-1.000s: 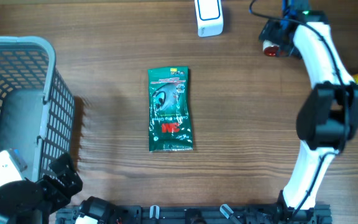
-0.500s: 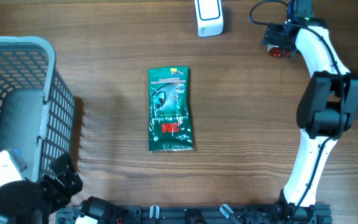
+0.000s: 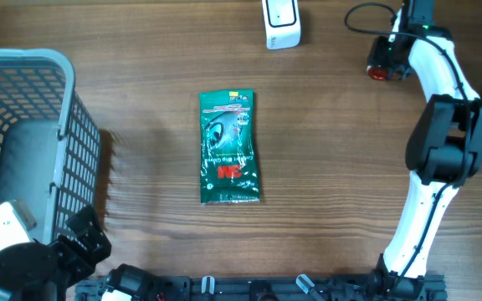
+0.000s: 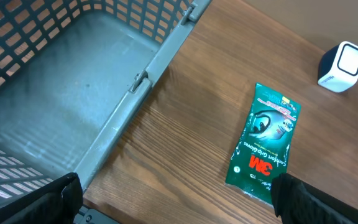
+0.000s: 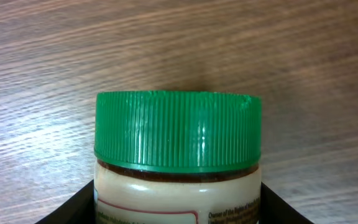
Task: Scan the item barcode
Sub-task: 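Carry the green-lidded jar to the right edge and release it, then reach the right gripper to the green glove packet and grasp its top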
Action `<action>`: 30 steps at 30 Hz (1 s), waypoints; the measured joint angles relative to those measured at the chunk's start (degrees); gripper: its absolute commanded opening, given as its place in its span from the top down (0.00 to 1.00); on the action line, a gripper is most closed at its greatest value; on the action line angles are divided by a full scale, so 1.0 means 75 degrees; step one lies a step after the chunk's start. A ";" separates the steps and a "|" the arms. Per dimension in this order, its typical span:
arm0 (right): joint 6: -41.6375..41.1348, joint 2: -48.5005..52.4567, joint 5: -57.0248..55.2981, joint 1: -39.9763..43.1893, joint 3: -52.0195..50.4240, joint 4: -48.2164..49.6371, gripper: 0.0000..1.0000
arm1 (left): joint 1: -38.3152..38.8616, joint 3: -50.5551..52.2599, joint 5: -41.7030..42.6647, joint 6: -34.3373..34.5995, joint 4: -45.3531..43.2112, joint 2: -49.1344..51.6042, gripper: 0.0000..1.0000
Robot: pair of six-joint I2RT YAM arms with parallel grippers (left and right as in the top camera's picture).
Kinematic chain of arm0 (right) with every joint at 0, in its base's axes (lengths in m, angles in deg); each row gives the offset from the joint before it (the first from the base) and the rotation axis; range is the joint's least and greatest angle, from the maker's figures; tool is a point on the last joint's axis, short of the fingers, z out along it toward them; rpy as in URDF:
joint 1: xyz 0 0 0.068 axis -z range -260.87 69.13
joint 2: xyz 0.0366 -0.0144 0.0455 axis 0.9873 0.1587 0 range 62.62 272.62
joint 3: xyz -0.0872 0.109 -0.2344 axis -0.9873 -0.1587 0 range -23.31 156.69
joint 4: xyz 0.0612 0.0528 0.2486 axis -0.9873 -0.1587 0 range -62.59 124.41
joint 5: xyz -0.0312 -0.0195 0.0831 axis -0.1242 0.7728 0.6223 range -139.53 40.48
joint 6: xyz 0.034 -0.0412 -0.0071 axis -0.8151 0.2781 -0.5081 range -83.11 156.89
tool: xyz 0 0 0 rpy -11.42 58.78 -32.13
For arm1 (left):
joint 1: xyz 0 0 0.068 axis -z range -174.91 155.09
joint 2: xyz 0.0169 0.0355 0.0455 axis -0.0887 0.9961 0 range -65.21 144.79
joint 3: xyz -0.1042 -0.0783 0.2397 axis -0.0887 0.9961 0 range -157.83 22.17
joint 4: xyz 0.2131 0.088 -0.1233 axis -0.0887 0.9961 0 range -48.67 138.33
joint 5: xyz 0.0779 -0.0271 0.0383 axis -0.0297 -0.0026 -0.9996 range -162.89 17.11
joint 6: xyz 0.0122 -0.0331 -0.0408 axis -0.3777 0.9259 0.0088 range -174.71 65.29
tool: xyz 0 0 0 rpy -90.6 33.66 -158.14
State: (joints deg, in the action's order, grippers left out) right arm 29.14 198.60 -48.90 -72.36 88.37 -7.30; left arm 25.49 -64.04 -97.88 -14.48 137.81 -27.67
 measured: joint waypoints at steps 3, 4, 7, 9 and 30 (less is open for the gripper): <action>-0.0015 0.0000 0.0038 0.0565 0.0061 -0.0207 0.41 | 0.0000 0.0000 0.0000 0.0000 -0.0003 0.0000 0.00; 0.0020 -0.0003 -0.0003 0.0880 0.0079 -0.0268 0.41 | 0.0000 0.0000 0.0000 0.0000 0.0000 0.0000 0.00; 0.0079 -0.0003 -0.0312 0.1751 0.0119 -0.0434 0.38 | 0.0000 0.0000 0.0000 0.0000 0.0000 0.0000 0.00; 0.0096 -0.0003 -0.0568 0.2433 0.0131 -0.0522 0.27 | 0.0000 0.0000 0.0000 0.0000 0.0000 0.0000 0.00; 0.0565 -0.3171 0.4194 -0.0854 -0.0306 -0.3171 0.00 | 0.0000 0.0000 0.0000 0.0000 -0.0003 0.0000 0.00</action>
State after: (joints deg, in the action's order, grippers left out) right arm 33.38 174.82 -17.45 -78.76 86.08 -31.08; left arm 25.49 -64.04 -97.88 -14.48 137.79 -27.67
